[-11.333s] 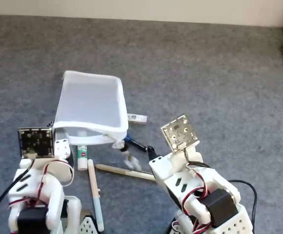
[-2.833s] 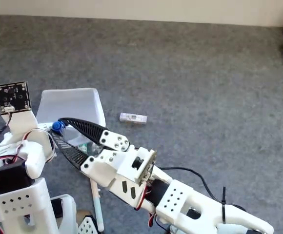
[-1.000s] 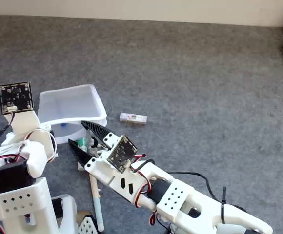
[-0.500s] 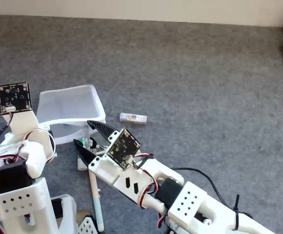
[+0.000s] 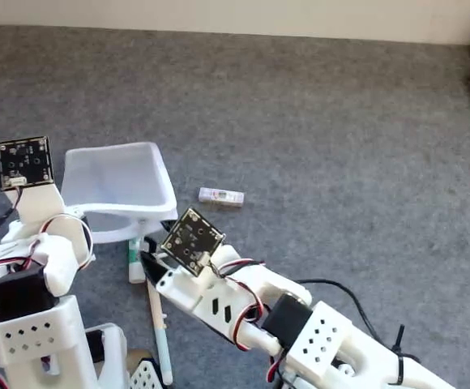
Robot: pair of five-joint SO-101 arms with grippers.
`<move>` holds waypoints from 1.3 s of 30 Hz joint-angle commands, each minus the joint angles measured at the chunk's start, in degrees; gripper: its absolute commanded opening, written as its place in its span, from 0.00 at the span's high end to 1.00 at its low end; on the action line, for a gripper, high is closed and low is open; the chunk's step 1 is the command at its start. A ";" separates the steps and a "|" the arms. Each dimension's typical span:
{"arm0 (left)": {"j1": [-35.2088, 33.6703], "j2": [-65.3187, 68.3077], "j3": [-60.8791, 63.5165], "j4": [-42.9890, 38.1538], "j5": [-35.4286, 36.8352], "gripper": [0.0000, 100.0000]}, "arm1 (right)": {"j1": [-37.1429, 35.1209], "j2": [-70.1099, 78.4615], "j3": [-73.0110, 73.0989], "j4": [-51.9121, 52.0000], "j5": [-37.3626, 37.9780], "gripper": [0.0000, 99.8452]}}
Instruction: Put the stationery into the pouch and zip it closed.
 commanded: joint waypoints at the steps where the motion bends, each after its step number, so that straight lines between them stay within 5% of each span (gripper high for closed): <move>1: -5.67 0.22 -1.71 -2.90 3.16 0.99 | 2.51 -1.63 -3.47 5.32 0.35 0.82; 30: -13.32 0.31 -1.27 -6.51 7.56 0.99 | 4.79 1.45 -3.30 20.70 3.87 0.82; 39: -13.58 0.31 -1.19 -6.42 7.47 0.99 | -3.47 19.21 -9.36 21.49 -12.04 0.82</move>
